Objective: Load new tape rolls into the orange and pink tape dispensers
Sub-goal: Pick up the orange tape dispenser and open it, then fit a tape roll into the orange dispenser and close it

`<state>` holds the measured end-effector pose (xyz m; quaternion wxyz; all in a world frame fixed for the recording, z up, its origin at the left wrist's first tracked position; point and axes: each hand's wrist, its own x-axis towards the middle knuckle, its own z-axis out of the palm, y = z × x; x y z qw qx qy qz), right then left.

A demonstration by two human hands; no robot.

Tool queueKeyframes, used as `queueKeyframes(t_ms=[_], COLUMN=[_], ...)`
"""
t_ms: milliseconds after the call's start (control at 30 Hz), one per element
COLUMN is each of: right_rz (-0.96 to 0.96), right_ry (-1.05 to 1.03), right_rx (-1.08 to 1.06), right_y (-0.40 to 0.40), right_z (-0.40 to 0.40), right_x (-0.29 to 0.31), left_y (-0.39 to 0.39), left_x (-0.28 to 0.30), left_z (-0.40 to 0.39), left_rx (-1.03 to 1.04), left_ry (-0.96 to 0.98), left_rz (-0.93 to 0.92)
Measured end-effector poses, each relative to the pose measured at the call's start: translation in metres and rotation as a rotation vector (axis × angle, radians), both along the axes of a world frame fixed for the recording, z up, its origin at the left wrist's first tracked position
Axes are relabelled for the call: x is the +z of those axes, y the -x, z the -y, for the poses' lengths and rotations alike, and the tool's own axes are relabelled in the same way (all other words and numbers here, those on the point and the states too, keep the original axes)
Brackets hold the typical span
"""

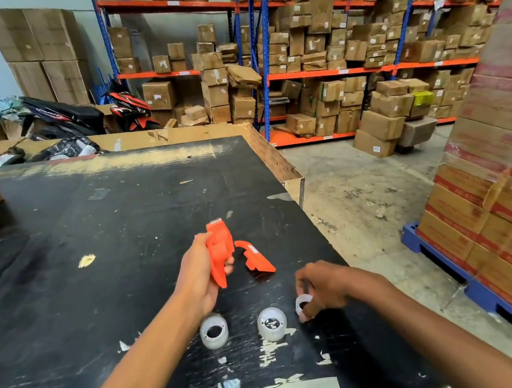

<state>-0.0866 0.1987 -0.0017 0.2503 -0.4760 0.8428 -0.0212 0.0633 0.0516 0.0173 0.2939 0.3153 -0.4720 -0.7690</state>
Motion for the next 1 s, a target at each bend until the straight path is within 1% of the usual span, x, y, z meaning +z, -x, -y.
queueKeyframes(t_ms=[100, 167, 267, 367, 467, 533, 567, 633, 700, 733, 833, 1000], right_rz=[-0.057, -0.061, -0.068, -0.077, -0.042, 0.073, 0.172, 0.432, 0.663, 0.723, 0.767, 0.752], right_ry=[0.039, 0.086, 0.081, 0.098, 0.183, 0.320, 0.420, 0.619, 0.723, 0.738, 0.753, 0.742], right_rx=[0.078, 0.147, 0.255, 0.266, 0.236, 0.163, 0.104, -0.026, -0.081, -0.076, -0.032, 0.044], right_y=[-0.005, -0.015, -0.034, -0.041, -0.036, -0.032, -0.029, -0.028, -0.029, -0.031, -0.035, -0.038], right_z=[0.002, 0.007, 0.016, 0.021, 0.024, 0.028, 0.031, 0.033, 0.035, 0.036, 0.039, 0.047], right_x=[0.008, 0.010, 0.001, -0.004, -0.002, 0.001, 0.005, 0.015, 0.025, 0.028, 0.032, 0.032], left_y=[-0.004, -0.006, -0.010, -0.015, -0.020, -0.023, -0.024, -0.025, -0.026, -0.026, -0.028, -0.028], left_x=[0.003, 0.004, 0.002, 0.000, -0.006, -0.008, -0.007, -0.006, -0.005, -0.005, -0.001, 0.001], left_z=[-0.002, -0.001, 0.001, 0.002, 0.007, 0.008, 0.008, 0.008, 0.009, 0.009, 0.007, 0.005], left_rx=[-0.047, -0.055, -0.052, -0.018, 0.002, 0.018, 0.027, 0.038, 0.046, 0.045, 0.022, -0.003], left_ry=[-0.039, -0.064, 0.020, 0.088, 0.113, 0.141, 0.161, 0.197, 0.214, 0.220, 0.221, 0.219], left_rz=[-0.016, -0.038, -0.014, 0.004, 0.019, 0.026, 0.028, 0.039, 0.046, 0.049, 0.027, -0.001])
